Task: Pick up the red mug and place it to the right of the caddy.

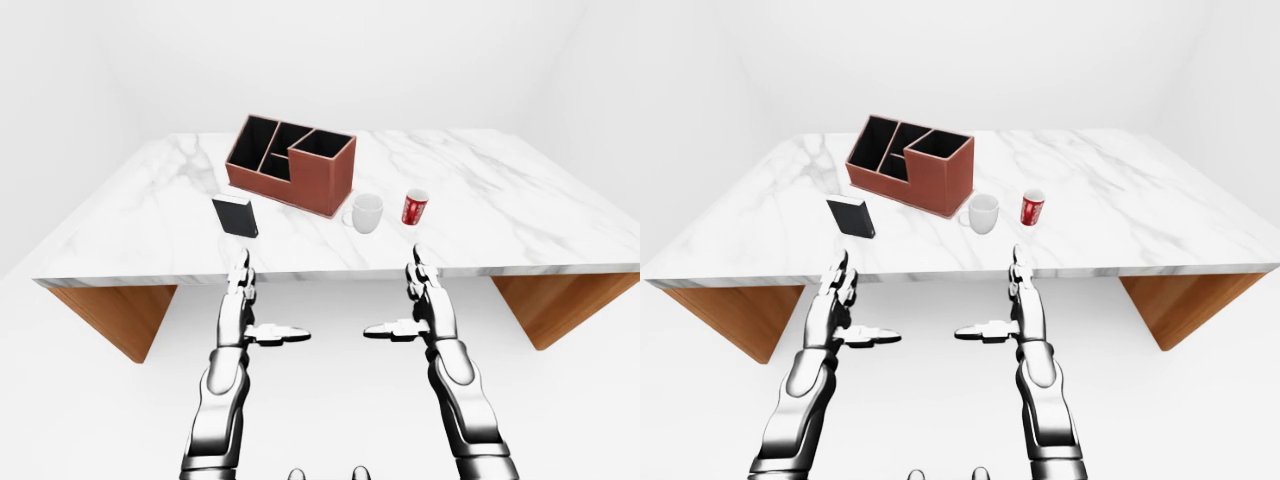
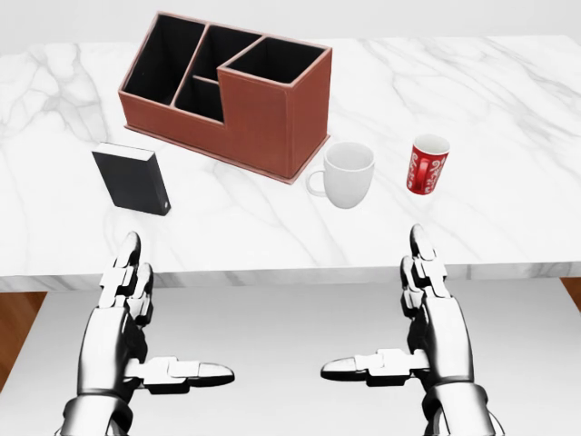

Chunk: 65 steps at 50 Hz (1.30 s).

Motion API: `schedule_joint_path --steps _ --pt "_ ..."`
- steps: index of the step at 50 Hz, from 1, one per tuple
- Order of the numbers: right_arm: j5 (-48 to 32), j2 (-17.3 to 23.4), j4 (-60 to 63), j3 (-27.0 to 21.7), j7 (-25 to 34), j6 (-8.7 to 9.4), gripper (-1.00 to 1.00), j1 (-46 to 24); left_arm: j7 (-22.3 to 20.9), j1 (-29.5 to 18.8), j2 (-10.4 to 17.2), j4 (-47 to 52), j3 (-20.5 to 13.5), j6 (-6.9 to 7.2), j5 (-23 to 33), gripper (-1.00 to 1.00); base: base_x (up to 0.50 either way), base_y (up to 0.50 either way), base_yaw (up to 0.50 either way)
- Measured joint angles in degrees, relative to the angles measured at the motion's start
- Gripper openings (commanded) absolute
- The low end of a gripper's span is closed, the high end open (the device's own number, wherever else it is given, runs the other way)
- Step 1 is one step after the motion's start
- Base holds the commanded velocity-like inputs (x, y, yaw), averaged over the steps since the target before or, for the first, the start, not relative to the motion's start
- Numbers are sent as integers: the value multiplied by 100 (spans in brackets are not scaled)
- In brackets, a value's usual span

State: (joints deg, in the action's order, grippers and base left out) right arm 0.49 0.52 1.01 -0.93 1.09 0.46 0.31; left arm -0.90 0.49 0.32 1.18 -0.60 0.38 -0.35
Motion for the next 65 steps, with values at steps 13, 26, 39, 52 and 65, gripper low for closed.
schedule_joint_path --steps 13,26,39,52,65 --pt "54 66 437 -146 178 207 100 130 -139 215 21 561 -30 210 -37 100 0 0 0" --pt "113 59 1106 -232 241 454 100 327 -229 530 13 1435 -1 462 -57 100 0 0 0" --pt "184 9 2039 -268 151 454 100 591 -315 862 1 2460 -5 462 -100 100 0 0 0" --pt "90 -27 2769 -237 126 454 100 820 -375 1076 -18 3183 -35 462 -153 100 0 0 0" --pt "13 -49 3303 -262 193 454 100 992 -377 1311 -42 3328 12 462 -164 100 0 0 0"
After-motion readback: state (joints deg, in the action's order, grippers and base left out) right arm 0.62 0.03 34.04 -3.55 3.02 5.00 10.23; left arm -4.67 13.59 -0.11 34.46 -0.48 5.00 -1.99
